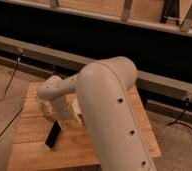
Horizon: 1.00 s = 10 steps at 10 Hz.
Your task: Knock the eraser over
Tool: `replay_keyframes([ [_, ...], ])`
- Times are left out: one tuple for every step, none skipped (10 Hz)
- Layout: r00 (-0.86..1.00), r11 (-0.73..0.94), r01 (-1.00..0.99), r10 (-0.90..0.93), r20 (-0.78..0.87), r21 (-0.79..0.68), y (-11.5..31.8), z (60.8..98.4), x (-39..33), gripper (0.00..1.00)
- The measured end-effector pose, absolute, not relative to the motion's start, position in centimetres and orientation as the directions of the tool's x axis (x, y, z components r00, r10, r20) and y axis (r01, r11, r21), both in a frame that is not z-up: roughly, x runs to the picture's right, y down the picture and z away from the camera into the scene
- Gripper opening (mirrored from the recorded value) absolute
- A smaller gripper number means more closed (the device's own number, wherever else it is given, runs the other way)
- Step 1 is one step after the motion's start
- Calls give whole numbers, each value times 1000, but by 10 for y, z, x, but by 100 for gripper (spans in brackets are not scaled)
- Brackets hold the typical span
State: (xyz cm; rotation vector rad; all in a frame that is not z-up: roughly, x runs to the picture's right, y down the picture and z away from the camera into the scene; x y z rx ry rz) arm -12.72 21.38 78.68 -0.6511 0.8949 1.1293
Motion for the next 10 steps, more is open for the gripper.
replay_keyframes([
  [171,312,-950,474,-864,-16,214,788,-132,65],
  [179,310,-950,469,-865,-29,215,789,-136,65],
  [187,306,-951,465,-865,-41,215,790,-141,65],
  [195,300,-952,460,-866,-54,216,790,-146,65],
  [201,294,-953,457,-867,-66,217,791,-150,65],
  [207,284,-955,453,-867,-79,218,792,-156,65],
  [210,276,-957,452,-867,-88,218,792,-159,65],
  [213,264,-959,451,-867,-98,218,793,-164,65],
  [220,248,-962,450,-865,-115,217,795,-172,65],
  [227,238,-963,450,-863,-129,216,796,-178,65],
])
